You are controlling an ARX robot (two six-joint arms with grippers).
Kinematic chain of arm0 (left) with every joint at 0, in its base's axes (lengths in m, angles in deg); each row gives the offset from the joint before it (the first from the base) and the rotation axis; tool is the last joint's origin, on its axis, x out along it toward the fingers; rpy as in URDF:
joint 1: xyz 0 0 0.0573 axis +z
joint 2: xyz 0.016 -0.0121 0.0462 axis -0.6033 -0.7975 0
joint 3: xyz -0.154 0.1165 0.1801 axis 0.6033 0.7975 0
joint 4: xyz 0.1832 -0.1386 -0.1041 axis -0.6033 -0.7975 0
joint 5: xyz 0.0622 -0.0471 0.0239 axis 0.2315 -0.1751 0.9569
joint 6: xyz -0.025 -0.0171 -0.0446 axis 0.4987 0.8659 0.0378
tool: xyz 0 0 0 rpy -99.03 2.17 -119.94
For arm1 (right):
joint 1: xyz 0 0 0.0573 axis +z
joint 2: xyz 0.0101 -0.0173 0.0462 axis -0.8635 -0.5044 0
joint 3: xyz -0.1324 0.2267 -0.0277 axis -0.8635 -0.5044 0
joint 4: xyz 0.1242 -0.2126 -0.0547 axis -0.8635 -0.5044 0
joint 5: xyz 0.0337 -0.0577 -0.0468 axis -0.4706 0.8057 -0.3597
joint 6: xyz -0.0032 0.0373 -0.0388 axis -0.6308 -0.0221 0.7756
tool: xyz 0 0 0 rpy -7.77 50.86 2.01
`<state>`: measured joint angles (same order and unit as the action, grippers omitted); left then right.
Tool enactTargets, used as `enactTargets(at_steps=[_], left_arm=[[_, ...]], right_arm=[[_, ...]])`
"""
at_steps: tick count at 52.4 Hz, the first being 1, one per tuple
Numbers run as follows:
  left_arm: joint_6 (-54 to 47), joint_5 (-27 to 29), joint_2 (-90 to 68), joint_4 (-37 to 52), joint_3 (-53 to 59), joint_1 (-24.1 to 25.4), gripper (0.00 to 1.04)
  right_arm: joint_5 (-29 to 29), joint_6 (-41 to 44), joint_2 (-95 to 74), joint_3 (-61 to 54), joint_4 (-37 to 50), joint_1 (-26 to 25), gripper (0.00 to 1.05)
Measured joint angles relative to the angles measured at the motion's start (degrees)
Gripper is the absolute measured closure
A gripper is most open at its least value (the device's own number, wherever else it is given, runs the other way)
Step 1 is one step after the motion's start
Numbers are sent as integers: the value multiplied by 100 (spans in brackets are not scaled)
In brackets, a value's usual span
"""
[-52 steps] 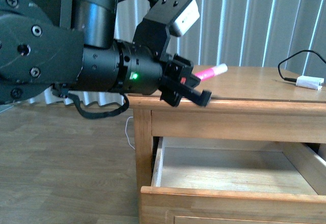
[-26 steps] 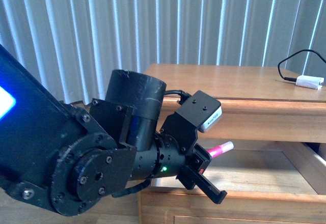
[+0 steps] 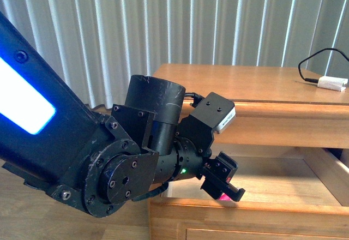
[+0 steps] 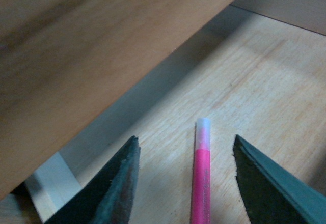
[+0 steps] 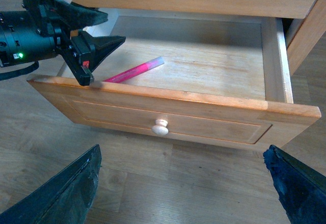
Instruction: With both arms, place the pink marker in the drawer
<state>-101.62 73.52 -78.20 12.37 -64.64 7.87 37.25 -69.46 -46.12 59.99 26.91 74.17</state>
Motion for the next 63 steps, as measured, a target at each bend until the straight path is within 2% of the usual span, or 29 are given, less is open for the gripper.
enactTargets(at_steps=[2,7,13,24,31,36,43,52,55,58,63], left_arm=[[94,260,186,17,96,-17,33],[286,662,610,17,306,-42,18],[492,929,1215,160,713,-42,4],[940,1303,2756,564,2033,168,6],[866,1812,4118,1167,3228,369,6],[918,2081,5263,1091,4072,581,6],[1244,2229,6891,297,5110,1029,6],[1906,2170,9084,-1401,6041,1915,6],[2352,1766,9857,-1956,6330,2411,6],[2660,1530,10159,-2175,6467,2688,6],[2896,1478,10222,-2203,6489,2776,6]], right_arm=[[0,0,0,-2,0,0,9],[2,0,0,0,0,0,9],[2,0,0,-2,2,0,9],[2,0,0,-2,0,0,9],[2,0,0,0,0,0,9],[2,0,0,0,0,0,9],[2,0,0,-2,2,0,9],[2,0,0,0,0,0,9],[2,0,0,-2,0,0,9],[4,0,0,-2,0,0,9],[4,0,0,-2,0,0,9]])
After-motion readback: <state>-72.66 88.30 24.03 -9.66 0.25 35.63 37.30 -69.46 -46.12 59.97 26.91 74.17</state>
